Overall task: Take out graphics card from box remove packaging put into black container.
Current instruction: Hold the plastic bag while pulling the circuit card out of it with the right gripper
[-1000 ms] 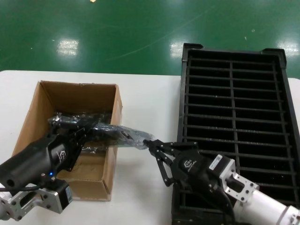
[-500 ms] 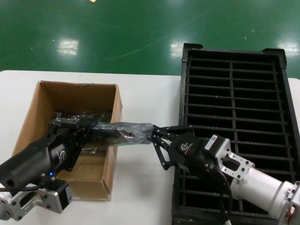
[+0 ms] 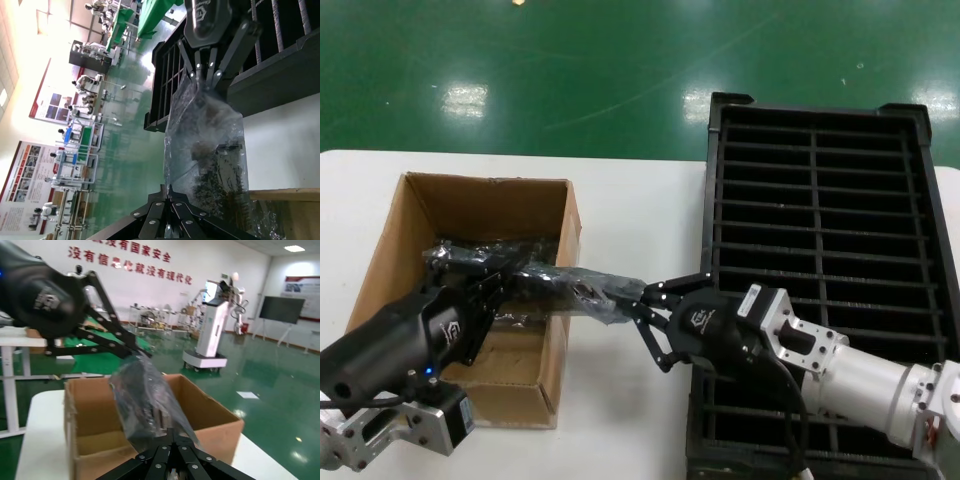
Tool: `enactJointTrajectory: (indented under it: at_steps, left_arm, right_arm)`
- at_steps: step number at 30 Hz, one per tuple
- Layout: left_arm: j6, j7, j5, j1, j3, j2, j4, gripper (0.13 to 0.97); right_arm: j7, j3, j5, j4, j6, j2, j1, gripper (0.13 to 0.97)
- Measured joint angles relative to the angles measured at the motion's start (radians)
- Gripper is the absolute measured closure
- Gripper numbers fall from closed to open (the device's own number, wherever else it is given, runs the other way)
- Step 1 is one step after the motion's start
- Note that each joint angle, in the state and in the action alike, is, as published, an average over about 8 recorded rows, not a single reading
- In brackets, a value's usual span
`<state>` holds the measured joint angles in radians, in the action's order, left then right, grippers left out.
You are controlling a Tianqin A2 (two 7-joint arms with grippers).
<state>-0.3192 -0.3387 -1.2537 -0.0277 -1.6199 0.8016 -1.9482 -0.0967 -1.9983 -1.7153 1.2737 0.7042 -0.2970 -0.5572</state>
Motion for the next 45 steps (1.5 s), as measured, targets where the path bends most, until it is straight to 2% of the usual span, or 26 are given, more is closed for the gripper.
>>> enactJointTrajectory:
  at_steps: [9, 21, 36, 45]
  left_arm:
    - [0.000, 0.000, 0.000, 0.000, 0.000, 0.000, 0.000, 0.957]
    - [0.000, 0.000, 0.000, 0.000, 0.000, 0.000, 0.000, 0.957]
    - [0.000, 0.000, 0.000, 0.000, 0.000, 0.000, 0.000, 0.957]
    - [0.000, 0.000, 0.000, 0.000, 0.000, 0.000, 0.000, 0.957]
  right_arm:
    - [0.096, -0.016, 0.039, -0.088, -0.024, 0.028, -0.073, 0.961]
    - [0.229, -0.054, 0.067, -0.194, 0.046, 0.044, -0.166, 0.961]
    - [0.227, -0.021, 0.019, -0.040, 0.092, -0.027, -0.068, 0.961]
    - [0.232, -0.029, 0.012, -0.003, 0.107, -0.035, -0.050, 0.961]
